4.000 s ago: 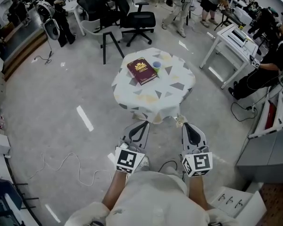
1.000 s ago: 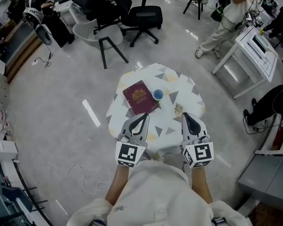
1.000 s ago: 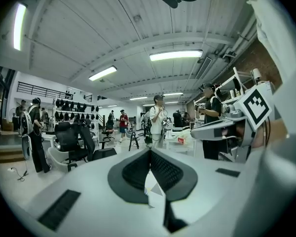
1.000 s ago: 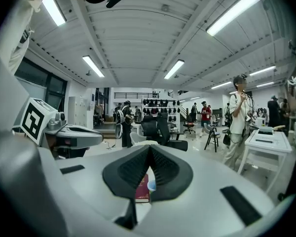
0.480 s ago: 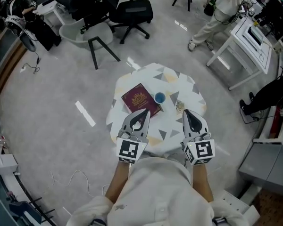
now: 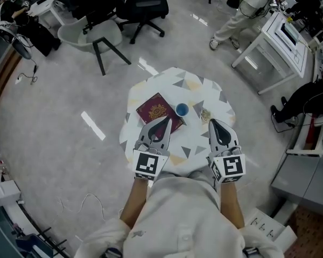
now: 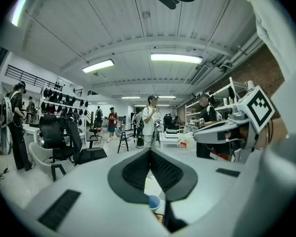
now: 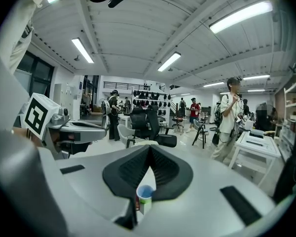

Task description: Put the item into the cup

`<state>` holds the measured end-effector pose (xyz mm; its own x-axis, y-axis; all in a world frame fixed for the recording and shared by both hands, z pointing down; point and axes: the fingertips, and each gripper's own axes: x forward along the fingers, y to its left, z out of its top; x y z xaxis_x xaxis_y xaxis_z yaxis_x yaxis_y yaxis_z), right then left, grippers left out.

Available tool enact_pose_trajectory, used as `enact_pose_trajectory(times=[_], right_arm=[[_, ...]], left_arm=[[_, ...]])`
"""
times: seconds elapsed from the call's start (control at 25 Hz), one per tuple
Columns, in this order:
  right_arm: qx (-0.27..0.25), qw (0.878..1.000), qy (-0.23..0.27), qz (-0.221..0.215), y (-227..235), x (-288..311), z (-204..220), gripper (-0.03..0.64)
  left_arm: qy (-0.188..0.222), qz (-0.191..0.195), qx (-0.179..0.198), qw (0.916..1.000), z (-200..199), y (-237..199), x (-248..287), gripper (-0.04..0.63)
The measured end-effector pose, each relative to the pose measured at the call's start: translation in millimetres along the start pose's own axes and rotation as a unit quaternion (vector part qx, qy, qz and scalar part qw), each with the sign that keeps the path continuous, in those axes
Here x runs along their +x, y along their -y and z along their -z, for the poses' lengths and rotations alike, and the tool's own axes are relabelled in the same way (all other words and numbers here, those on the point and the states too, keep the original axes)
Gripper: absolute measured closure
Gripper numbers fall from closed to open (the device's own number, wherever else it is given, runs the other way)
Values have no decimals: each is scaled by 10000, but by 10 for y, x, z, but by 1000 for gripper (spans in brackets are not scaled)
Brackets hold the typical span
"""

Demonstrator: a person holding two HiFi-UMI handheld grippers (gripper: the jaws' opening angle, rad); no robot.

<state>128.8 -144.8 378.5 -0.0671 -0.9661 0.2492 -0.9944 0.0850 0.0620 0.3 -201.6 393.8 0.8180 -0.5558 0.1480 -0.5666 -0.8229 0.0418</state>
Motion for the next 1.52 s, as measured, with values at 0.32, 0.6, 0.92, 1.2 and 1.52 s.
enact_pose_trajectory(times=[0.32,0.6,0.92,1.2,1.52], right_arm=[[133,9995,-206,-175,155,202,232,612],[220,9971,-372,-627,279,449,425,612],[331,9932,-629,-926,440,689,697,612],[405,9876,-961,-1175,408,854,1008,612],[428,9824,-1221,-1351,319,1074,1276,612]], left_arm=[[-22,-92,-51,9999,89,-10,248,583],[-277,-422,-197,9985,280,2,467,583],[-693,-608,-376,9950,602,31,672,583],[-971,-715,-530,9913,887,-6,793,583],[-1176,-780,-646,9879,1198,-141,921,583]])
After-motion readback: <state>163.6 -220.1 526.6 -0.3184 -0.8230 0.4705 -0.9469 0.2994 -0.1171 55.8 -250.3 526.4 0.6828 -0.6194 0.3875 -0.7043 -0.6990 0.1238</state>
